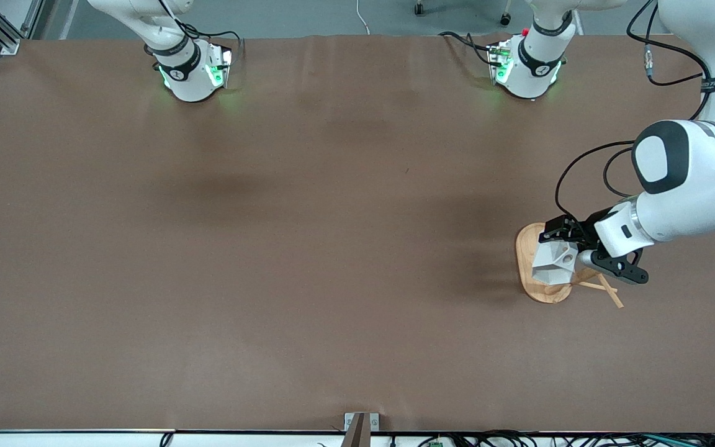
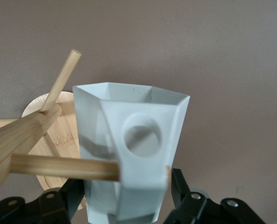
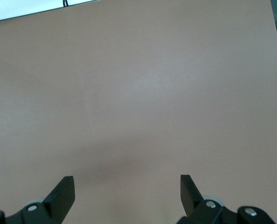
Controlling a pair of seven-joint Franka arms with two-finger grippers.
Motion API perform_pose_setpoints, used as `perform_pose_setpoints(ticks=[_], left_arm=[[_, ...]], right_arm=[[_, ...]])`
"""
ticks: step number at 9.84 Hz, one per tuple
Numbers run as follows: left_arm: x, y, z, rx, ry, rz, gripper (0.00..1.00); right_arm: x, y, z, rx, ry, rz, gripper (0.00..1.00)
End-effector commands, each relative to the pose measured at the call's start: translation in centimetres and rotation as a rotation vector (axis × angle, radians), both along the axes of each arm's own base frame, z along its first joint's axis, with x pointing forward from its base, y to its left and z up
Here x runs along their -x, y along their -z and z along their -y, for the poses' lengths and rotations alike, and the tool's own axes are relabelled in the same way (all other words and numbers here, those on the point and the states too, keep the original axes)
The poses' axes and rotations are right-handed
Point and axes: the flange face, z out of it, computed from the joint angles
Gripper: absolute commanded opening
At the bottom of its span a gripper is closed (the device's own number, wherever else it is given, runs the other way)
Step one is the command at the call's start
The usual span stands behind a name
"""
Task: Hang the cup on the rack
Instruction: 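Open the left gripper and pull it back from the cup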
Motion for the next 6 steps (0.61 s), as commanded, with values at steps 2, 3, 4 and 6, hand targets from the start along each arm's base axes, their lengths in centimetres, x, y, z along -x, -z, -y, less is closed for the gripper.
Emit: perform_pose_setpoints(ticks=[2,3,4,6], left_arm=[[-1.0,-0.2,-0.1,0.012,0.001,0.015,1.00],[-0.9,-1.2,0.0,0.009,0.006,0.020,1.00],[-0.9,-2.3,0.0,0.006,-0.015,0.018,1.00],[0.0,-5.7,0.5,0.007,-0.082,-0.008,1.00]], right_arm=[[-0.1,-0.4,-0.1,0.011,0.017,-0.004,1.00],[-0.1,-0.4,-0.1,0.011,0.018,-0.004,1.00],[-0.1,-0.4,-0.1,0.011,0.018,-0.004,1.00],[-0.1,-0.3,0.0,0.011,0.020,-0.006,1.00]])
